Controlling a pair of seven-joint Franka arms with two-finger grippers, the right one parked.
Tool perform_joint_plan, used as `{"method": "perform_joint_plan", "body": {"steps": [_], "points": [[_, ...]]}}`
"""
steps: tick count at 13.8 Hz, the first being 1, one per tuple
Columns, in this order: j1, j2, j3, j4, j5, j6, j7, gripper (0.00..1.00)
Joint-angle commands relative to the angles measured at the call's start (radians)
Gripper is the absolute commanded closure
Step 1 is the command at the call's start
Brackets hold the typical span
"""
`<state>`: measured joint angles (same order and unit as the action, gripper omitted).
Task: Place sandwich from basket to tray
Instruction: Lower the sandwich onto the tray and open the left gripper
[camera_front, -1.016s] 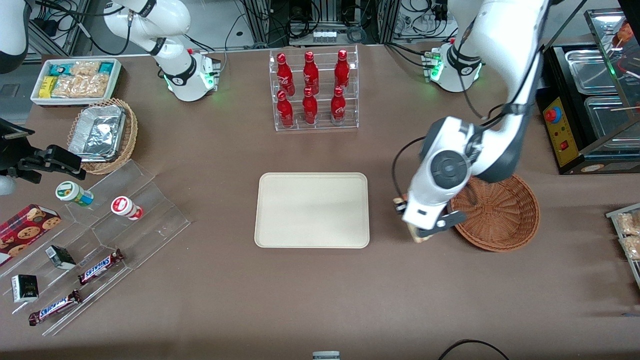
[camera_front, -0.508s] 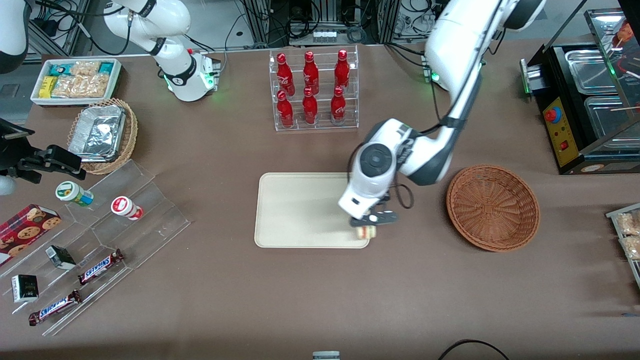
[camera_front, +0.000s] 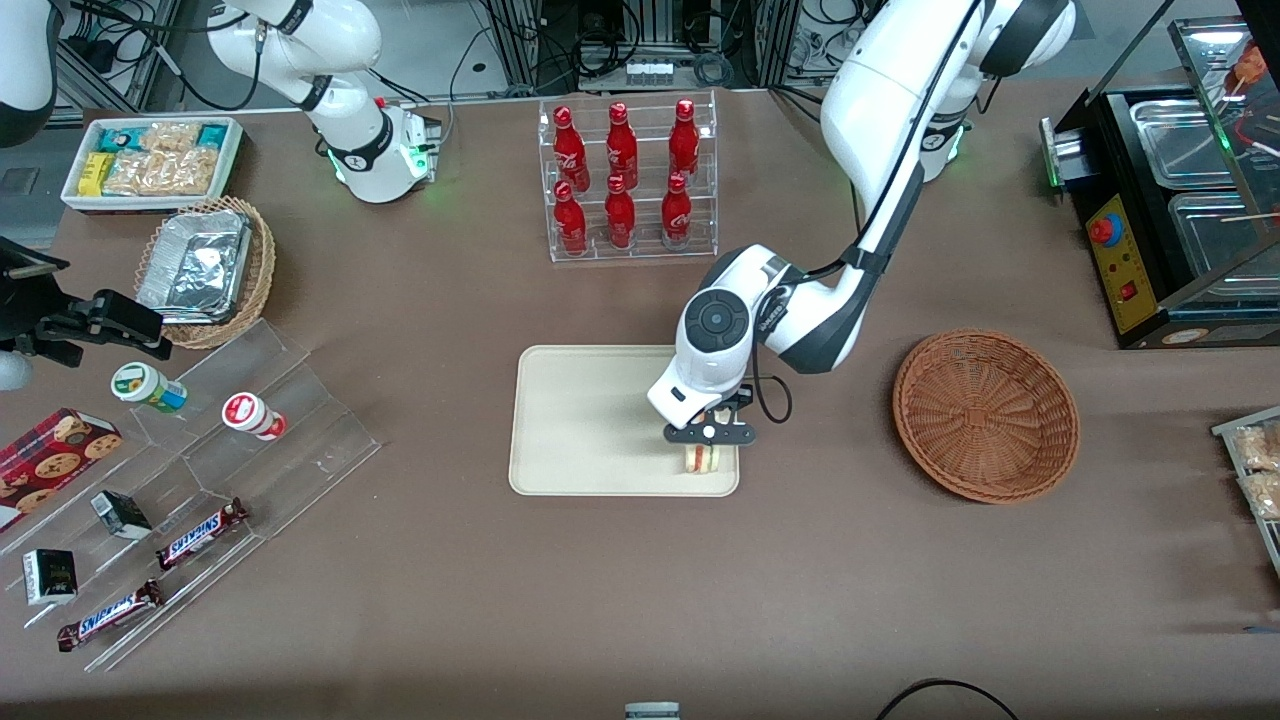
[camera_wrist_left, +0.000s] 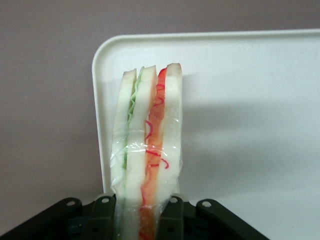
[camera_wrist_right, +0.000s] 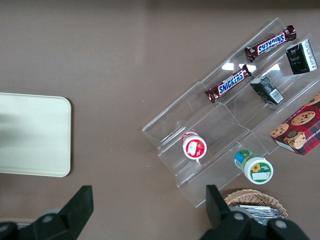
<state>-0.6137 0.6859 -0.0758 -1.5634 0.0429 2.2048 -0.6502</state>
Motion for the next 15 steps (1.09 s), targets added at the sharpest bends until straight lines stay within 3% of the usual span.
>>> {"method": "perform_joint_plan", "body": {"steps": [1,6,10,13,14,15], "points": [[-0.029,0.032,0.011,0.032,0.012,0.013,0.007,0.78],[-0.037,0.041,0.013,0.032,0.014,0.013,0.011,0.73],[-0.035,0.041,0.013,0.032,0.015,0.013,0.007,0.59],[-0.035,0.040,0.013,0.032,0.014,0.015,-0.005,0.32],[-0.034,0.034,0.013,0.034,0.012,0.013,-0.006,0.09],[-0.034,0.023,0.016,0.037,0.006,0.015,-0.029,0.00]]}}
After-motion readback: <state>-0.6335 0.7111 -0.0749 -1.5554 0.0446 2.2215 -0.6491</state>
